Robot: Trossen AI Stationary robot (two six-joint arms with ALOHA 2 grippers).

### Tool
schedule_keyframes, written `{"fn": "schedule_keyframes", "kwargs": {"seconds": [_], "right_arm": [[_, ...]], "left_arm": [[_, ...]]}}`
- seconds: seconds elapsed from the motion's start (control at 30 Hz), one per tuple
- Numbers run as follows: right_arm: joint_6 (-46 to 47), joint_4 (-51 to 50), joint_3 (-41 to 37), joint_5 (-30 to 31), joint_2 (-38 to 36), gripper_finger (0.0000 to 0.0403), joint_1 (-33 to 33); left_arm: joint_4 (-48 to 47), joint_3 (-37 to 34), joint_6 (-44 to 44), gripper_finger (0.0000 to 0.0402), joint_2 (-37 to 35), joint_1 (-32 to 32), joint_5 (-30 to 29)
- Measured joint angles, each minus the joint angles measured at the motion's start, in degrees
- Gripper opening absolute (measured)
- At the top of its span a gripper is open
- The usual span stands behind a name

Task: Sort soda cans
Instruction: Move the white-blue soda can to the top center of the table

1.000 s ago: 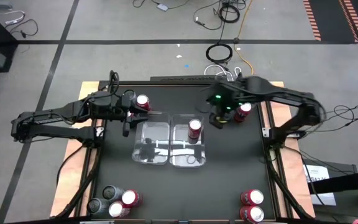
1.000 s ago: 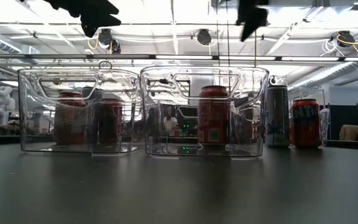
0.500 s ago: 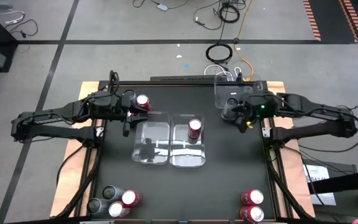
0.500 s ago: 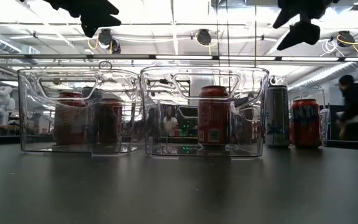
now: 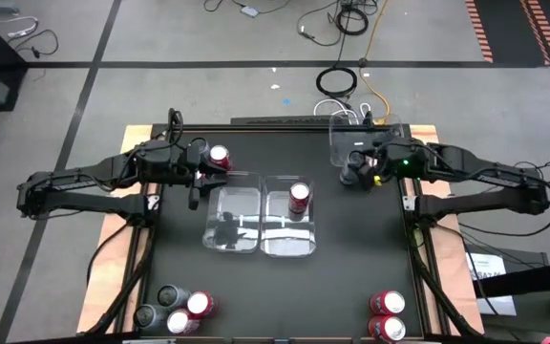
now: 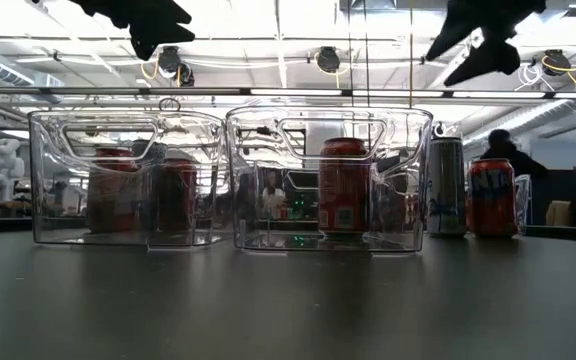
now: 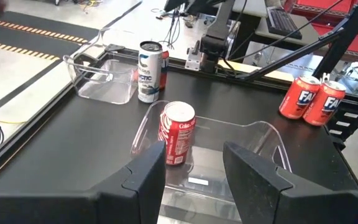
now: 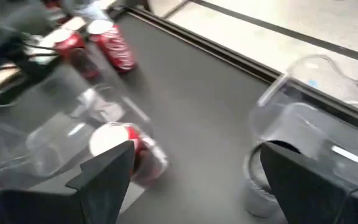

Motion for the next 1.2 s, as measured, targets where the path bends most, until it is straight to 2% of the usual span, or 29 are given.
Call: {"fn": "schedule_keyframes", "kwargs": {"seconds": [0.23, 0.53, 1.1, 1.2], "right_arm": [[3.3, -5.0, -0.1, -1.6, 6.1, 0.0341, -8.5], [-0.3, -5.4, -0.1, -6.5, 10.3, 0.0341, -16.8], [-5.9, -6.9, -0.1, -8.0, 21.2, 0.0340, -18.1], [-6.3, -6.9, -0.1, -8.0, 22.4, 0.0328, -18.1]], "left_arm": [[0.0, 0.0, 0.0, 0.0169, 0.0, 0.0, -0.5], [0.0, 0.0, -0.1, 0.0170, 0.0, 0.0, -0.5], [0.0, 0.0, -0.1, 0.0170, 0.0, 0.0, -1.5], [0.0, 0.0, -0.1, 0.0170, 0.0, 0.0, -1.5]]}}
